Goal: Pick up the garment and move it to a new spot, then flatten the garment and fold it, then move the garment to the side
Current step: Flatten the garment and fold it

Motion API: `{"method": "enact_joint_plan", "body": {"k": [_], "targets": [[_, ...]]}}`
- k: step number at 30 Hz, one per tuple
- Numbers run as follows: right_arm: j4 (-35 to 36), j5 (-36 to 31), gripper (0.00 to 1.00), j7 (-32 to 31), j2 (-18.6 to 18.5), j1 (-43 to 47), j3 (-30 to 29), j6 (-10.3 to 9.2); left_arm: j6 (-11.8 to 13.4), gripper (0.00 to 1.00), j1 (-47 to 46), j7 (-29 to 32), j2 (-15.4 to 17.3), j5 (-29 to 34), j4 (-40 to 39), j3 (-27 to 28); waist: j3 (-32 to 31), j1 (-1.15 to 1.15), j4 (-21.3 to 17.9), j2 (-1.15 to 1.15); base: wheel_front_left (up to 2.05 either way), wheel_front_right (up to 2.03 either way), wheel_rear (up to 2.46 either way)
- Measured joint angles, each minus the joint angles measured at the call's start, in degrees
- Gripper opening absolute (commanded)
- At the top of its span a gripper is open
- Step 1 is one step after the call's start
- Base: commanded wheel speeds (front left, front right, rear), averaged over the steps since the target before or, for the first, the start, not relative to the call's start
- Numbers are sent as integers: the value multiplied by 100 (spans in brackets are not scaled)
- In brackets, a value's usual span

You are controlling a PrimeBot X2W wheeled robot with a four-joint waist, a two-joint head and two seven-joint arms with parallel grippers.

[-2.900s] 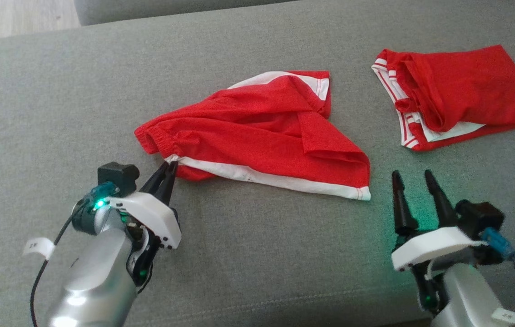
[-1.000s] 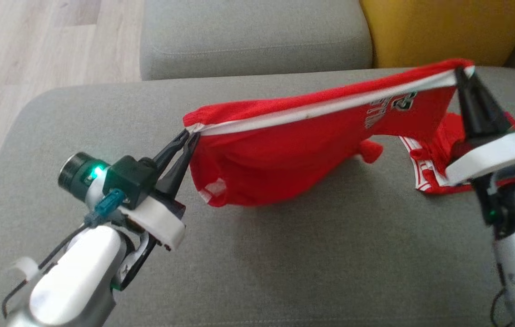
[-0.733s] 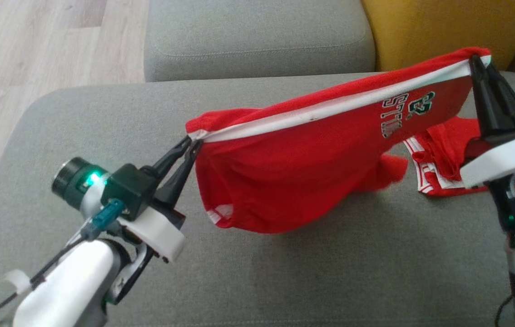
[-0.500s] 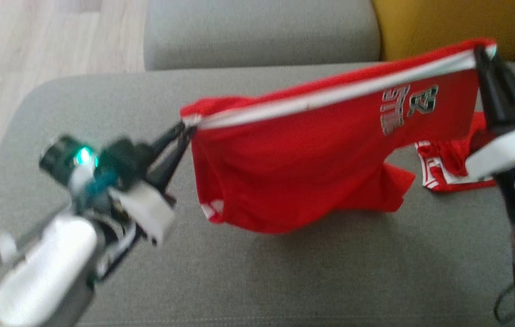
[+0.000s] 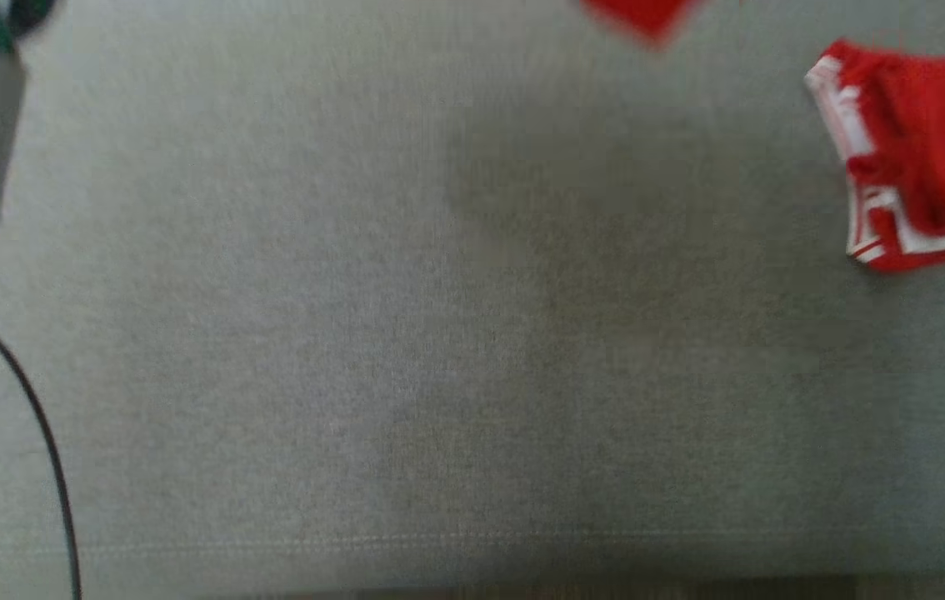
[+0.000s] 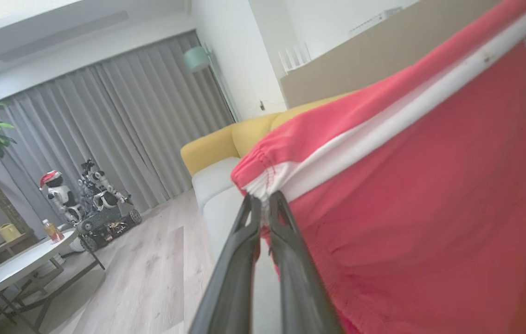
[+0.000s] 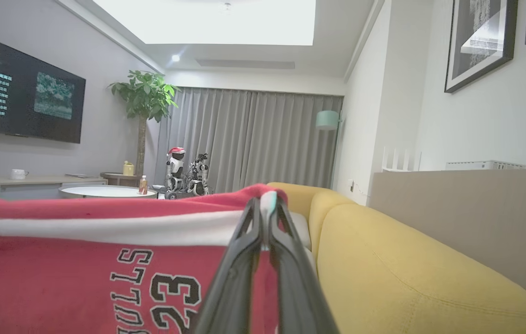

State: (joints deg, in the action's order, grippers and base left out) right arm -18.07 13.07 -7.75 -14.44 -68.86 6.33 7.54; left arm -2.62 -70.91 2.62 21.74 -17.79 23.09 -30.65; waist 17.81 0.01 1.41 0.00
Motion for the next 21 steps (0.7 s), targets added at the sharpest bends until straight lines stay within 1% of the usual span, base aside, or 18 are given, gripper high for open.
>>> {"method": "enact_joint_plan", "body": {"k": [2, 4, 7, 9, 13, 15, 18, 21], "targets": [[-468, -85, 0, 411, 68, -358, 57, 0, 69, 0, -335, -346, -163, 111, 423, 8, 275, 1, 16, 0, 0, 0, 0], [-921, -115, 0, 775, 149, -492, 114, 0, 87, 0, -443, -662, -318, 169, 845, -11, 511, 1, 44, 0, 0, 0, 0], [-1635, -100, 0, 1143, 292, -425, 205, 0, 90, 0, -371, -1048, -504, 259, 1439, -148, 742, 2, 120, 0, 0, 0, 0], [-2039, -97, 0, 1288, 311, -296, 380, 0, 49, 0, -231, -1268, -628, 299, 1746, -294, 797, 1, 203, 0, 0, 0, 0], [-2760, -32, 0, 1527, 312, 90, 709, 0, -64, 0, 184, -1545, -776, 412, 2265, -603, 779, 1, 322, 0, 0, 0, 0], [-3123, 11, 0, 1550, 307, 360, 903, 0, -112, 0, 478, -1619, -842, 477, 2461, -782, 703, -1, 345, 0, 0, 0, 0], [-3589, 73, 0, 1548, 279, 758, 1274, 0, -252, 0, 966, -1663, -912, 624, 2693, -1128, 549, 0, 376, 0, 0, 0, 0], [-3911, 272, 0, 1548, 230, 1092, 1533, 0, -349, 0, 1488, -1692, -967, 665, 2820, -1391, 346, -1, 408, 0, 0, 0, 0]]}}
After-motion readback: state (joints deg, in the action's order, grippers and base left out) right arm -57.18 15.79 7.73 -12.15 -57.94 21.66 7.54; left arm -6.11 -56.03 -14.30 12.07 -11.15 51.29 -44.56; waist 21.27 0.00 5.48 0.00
